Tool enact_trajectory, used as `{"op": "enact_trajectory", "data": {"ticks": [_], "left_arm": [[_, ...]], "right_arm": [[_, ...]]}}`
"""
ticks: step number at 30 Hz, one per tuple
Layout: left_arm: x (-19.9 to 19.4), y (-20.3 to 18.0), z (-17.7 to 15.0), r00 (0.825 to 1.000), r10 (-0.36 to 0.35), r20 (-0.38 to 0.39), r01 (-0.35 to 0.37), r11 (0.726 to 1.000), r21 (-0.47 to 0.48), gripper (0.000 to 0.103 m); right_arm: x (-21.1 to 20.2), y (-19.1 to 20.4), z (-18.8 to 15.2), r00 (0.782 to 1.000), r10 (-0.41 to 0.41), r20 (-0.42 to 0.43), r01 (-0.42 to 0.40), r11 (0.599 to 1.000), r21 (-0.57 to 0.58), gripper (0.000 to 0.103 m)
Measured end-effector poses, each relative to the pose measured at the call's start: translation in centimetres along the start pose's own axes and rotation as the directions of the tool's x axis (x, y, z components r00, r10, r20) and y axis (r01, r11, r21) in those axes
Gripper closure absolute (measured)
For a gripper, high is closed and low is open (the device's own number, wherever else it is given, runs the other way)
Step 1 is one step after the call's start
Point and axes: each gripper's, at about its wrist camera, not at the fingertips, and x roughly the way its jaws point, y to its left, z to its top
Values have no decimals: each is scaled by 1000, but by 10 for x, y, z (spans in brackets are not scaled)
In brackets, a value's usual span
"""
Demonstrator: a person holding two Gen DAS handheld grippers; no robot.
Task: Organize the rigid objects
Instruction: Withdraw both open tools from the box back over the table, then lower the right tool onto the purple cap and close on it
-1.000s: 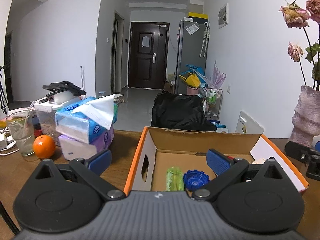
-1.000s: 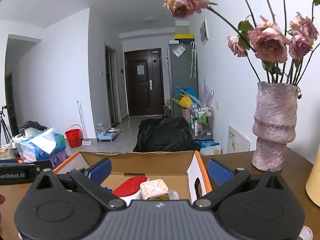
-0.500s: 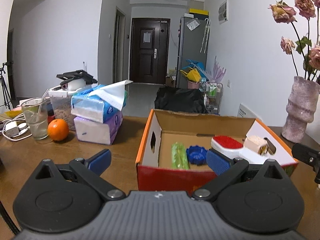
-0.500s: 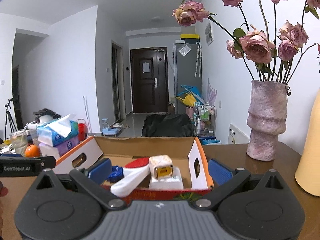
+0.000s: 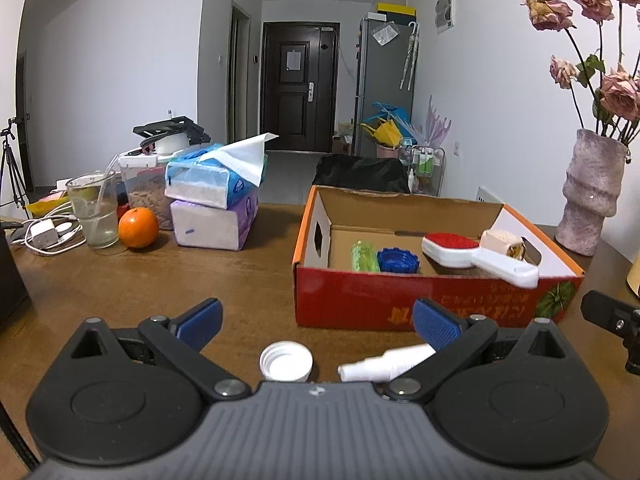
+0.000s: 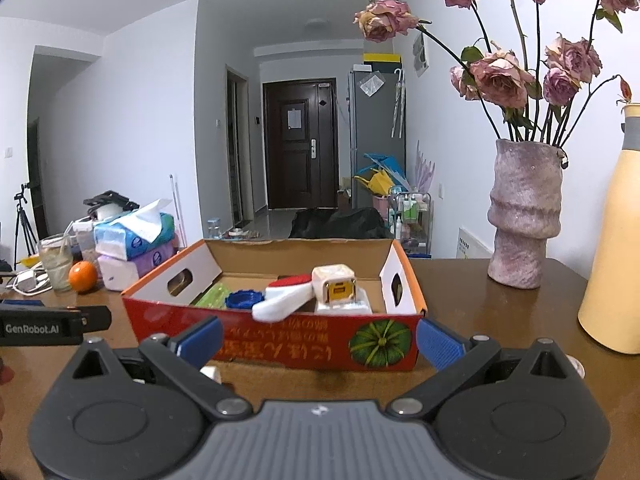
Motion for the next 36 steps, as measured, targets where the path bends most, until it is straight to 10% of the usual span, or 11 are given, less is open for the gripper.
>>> {"op": "enact_trajectory", "data": {"ticks": [36], "left_arm": [[-35, 32, -40, 996, -8, -86, 8, 1000, -4, 0]], "right_arm": [[-19, 43, -45, 991, -22, -135, 20, 1000, -17, 0]]}}
